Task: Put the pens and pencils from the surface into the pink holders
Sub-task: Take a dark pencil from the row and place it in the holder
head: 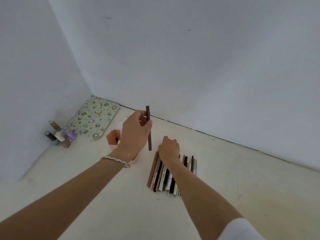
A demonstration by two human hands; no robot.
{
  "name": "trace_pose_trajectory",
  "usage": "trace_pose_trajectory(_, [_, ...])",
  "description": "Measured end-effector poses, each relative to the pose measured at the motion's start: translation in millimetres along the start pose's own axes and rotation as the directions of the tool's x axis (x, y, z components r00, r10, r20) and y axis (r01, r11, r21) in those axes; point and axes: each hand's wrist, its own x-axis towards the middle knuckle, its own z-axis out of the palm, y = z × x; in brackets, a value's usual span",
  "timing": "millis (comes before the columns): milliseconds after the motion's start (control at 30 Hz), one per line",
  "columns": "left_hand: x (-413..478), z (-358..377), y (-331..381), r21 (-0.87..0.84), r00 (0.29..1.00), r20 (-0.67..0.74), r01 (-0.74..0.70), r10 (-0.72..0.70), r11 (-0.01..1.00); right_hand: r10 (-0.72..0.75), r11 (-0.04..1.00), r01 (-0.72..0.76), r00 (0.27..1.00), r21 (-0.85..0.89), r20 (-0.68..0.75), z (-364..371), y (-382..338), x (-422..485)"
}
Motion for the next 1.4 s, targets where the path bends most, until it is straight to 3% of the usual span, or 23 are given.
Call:
trace_pose_trajectory(100, [1.0, -3.9, -6.0, -0.012, 1.000, -0.005, -0.009, 0.009, 1.000, 0.015, 0.995, -0.015, 1.000, 0.099, -0.002, 1.6, 1.9, 1.3])
trace_pose_trajectory(233, [16.2, -30.5, -14.5, -0.086, 0.997, -0.049, -0.058, 0.054, 0.995, 0.122, 0.906, -0.060, 0.985, 0.419, -0.124, -30.8, 1.5, 6.5])
trace_pose_trajectory(300, [30.4, -52.3, -23.0, -0.045, 0.985, -0.148, -0.098, 0.091, 0.994, 0.175, 0.833, -0.025, 0.959, 0.553, -0.221, -58.9, 0.1, 10.4])
trace_pose_trajectory(400, [39.9, -83.2, -42.6, 0.041, 0.949, -0.285, -0.132, 0.138, 0.990, 0.239, 0.638, 0.107, 0.914, 0.762, -0.329, -98.4, -13.5, 8.6])
trace_pose_trajectory(533, [31.7, -91.8, -75.5, 0.143, 0.955, -0.238, -0.146, 0.177, 0.979, 0.217, 0.474, 0.341, 0.848, 0.812, -0.483, -124.8, -49.3, -7.6])
trace_pose_trajectory(667, [19.1, -82.7, -108.9, 0.276, 0.971, -0.050, -0.212, 0.234, 0.938, 0.152, 0.427, 0.452, 0.818, 0.783, -0.555, -122.5, -78.3, -22.3])
trace_pose_trajectory(767, [16.7, -85.6, -117.4, 0.344, 0.963, -0.075, -0.217, 0.258, 0.913, 0.123, 0.400, 0.512, 0.792, 0.761, -0.598, -113.4, -91.8, -31.3])
trace_pose_trajectory(900, [15.0, -107.5, -107.4, 0.229, 0.946, -0.236, -0.168, 0.222, 0.959, 0.039, 0.435, 0.578, 0.754, 0.691, -0.656, -96.9, -106.8, -43.9])
trace_pose_trajectory(1100, [-5.5, -114.5, -82.4, 0.123, 0.961, -0.207, -0.158, 0.181, 0.980, -0.236, 0.616, 0.531, 0.829, 0.582, -0.506, -60.5, -110.0, -54.1])
trace_pose_trajectory(1200, [-25.9, -95.0, -73.5, 0.063, 0.973, -0.081, -0.210, 0.215, 0.976, -0.336, 0.726, 0.542, 0.817, 0.424, -0.469, -49.3, -100.4, -56.6])
trace_pose_trajectory(1267, [-41.3, -73.6, -72.4, 0.031, 0.970, 0.068, -0.236, 0.233, 0.971, -0.264, 0.729, 0.532, 0.799, 0.430, -0.541, -53.4, -88.4, -57.4])
trace_pose_trajectory(1400, [-59.4, -12.5, -83.2, 0.268, 0.925, 0.354, -0.239, 0.135, 0.933, -0.095, 0.743, 0.450, 0.805, 0.496, -0.586, -75.1, -50.5, -54.9])
